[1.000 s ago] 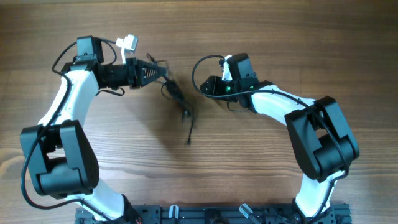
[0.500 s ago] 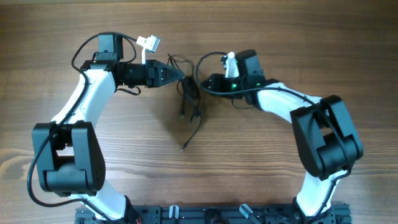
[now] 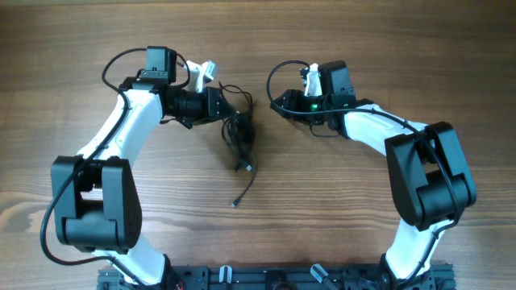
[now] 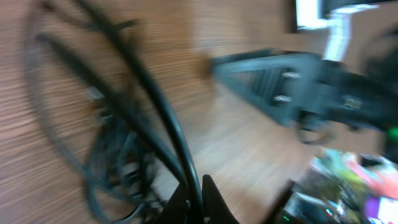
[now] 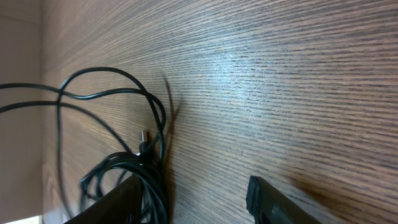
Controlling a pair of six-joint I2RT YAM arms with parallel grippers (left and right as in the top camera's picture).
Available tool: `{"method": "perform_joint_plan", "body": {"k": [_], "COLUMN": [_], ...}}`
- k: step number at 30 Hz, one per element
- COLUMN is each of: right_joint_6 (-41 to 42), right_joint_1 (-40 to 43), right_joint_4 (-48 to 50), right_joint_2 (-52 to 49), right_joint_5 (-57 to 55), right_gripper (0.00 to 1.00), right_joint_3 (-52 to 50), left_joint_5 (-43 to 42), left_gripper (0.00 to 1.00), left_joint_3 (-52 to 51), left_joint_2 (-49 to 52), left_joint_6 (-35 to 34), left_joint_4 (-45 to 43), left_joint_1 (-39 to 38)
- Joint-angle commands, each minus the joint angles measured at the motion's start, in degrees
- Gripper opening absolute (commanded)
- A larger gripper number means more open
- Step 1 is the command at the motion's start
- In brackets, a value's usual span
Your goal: Untangle cables
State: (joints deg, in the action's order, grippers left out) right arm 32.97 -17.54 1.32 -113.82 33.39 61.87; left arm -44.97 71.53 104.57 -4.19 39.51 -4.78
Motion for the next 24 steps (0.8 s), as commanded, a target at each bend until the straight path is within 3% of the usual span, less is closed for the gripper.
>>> {"method": "perform_joint_plan", "body": {"k": [1, 3, 5, 8, 12, 15, 18, 19, 24], "right_joint_6": [0.13, 0.09, 0.09, -0.02, -1.79, -4.92, -5.99, -5.99, -6.14], "right_joint_1": [-0.28, -0.28, -0.55, -2.12, -5.11, -7.85, -9.84, -10.38, -12.33], "right_joint_4": [-0.17, -0.20, -0.13, -0.04, 0.63, 2.08, 2.49, 2.45, 2.49], "right_joint_2": [-1.05, -1.05, -1.05, -1.05, -1.05, -1.05, -1.05, -1.07, -1.09], "right_joint_5": [0.79, 0.81, 0.81, 0.52, -1.14, -1.18, -3.48, -4.48, -5.29], "right_gripper": [0.58, 0.58, 0.57, 0.53, 0.53, 0.54, 0.62, 0.63, 0.63], "right_joint_3": [-0.11, -0.11, -0.11, -0.11, -0.11, -0.11, -0.11, -0.11, -0.11], "left_joint_5": [20.33, 27.71, 29.18, 28.76, 21.77, 21.81, 23.39, 25.94, 42.60], "left_gripper": [0.25, 0.35, 0.42, 0.50, 0.74, 0.73, 0.54, 0.53, 0.69], "left_joint_3": [-0.28, -0.28, -0.28, 0.44, 3.67, 5.18, 5.18, 5.18, 5.16], "left_joint_2": [1.20, 1.20, 1.20, 1.09, 1.07, 1.07, 1.09, 1.09, 1.14], "left_joint_6": [-7.45, -12.57, -15.30, -19.39, -21.42, -26.12, -26.29, -26.29, -26.75], "left_joint_4": [1.57, 2.58, 2.80, 2.19, 2.16, 2.64, 4.76, 5.84, 8.20], "left_joint_1": [-0.15, -0.15, -0.15, 0.15, 1.05, 0.72, 0.02, -0.28, -1.40]}}
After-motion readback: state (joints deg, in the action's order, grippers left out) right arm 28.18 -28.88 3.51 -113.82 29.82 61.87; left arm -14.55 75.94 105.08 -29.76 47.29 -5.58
